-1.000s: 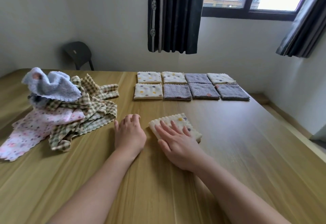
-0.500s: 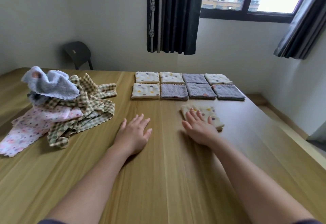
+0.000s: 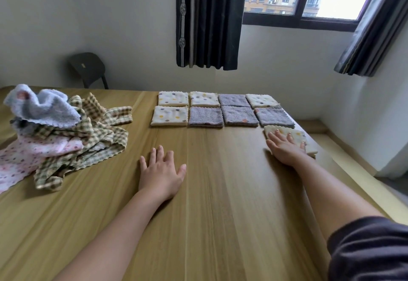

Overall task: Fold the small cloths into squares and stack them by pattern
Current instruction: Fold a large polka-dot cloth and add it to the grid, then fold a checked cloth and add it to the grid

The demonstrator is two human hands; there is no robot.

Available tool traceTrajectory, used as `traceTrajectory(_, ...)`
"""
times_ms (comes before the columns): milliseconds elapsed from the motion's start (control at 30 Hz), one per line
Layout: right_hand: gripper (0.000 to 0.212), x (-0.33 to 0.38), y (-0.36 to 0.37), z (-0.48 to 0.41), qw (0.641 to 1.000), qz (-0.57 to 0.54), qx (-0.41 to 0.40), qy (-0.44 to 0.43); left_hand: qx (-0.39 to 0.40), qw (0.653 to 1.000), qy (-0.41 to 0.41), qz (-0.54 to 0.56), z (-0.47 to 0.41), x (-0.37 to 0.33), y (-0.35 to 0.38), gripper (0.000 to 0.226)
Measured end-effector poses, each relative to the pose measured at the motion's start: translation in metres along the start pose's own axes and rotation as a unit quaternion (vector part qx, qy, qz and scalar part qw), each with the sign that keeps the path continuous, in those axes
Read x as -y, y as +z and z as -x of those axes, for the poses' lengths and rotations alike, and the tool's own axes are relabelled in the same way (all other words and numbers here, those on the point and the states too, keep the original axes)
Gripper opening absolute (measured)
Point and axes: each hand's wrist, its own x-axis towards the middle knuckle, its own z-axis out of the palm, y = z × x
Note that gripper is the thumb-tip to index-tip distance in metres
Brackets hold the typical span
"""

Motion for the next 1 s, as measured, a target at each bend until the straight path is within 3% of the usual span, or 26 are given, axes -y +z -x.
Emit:
traceTrajectory(300, 0.056, -0.004, -0.003, -0.010, 0.999, 0.028, -0.015, -0.028, -0.029, 0.999, -0.005, 0.032, -0.001, 0.001, 0.002, 0.062)
traceTrajectory(467, 0.057, 0.029, 0.004, 0.009, 0.989, 0.052, -0.095, -0.097, -0.130, 0.986, 0.052, 0.095, 0.003, 0.005, -0.002, 0.039)
traceTrajectory(600, 0.050, 0.090, 0.016, 0.036, 0.973, 0.009, -0.106, -0.203, -0.243, 0.963, 0.092, 0.075, -0.001, 0.034, -0.014, 0.023)
traceTrajectory(800, 0.044, 0.215, 0.042, 0.072, 0.936, -0.082, -0.072, -0.334, -0.332, 0.943, 0.022, 0.019, -0.009, 0.117, -0.040, 0.030)
traceTrajectory(900, 0.044, 0.277, 0.057, 0.082, 0.922, -0.117, -0.047, -0.367, -0.323, 0.946, -0.035, -0.004, -0.013, 0.156, -0.045, 0.045)
traceTrajectory(1000, 0.045, 0.333, 0.063, 0.085, 0.912, -0.184, -0.052, -0.363, -0.251, 0.964, -0.087, 0.023, -0.016, 0.177, -0.045, 0.047)
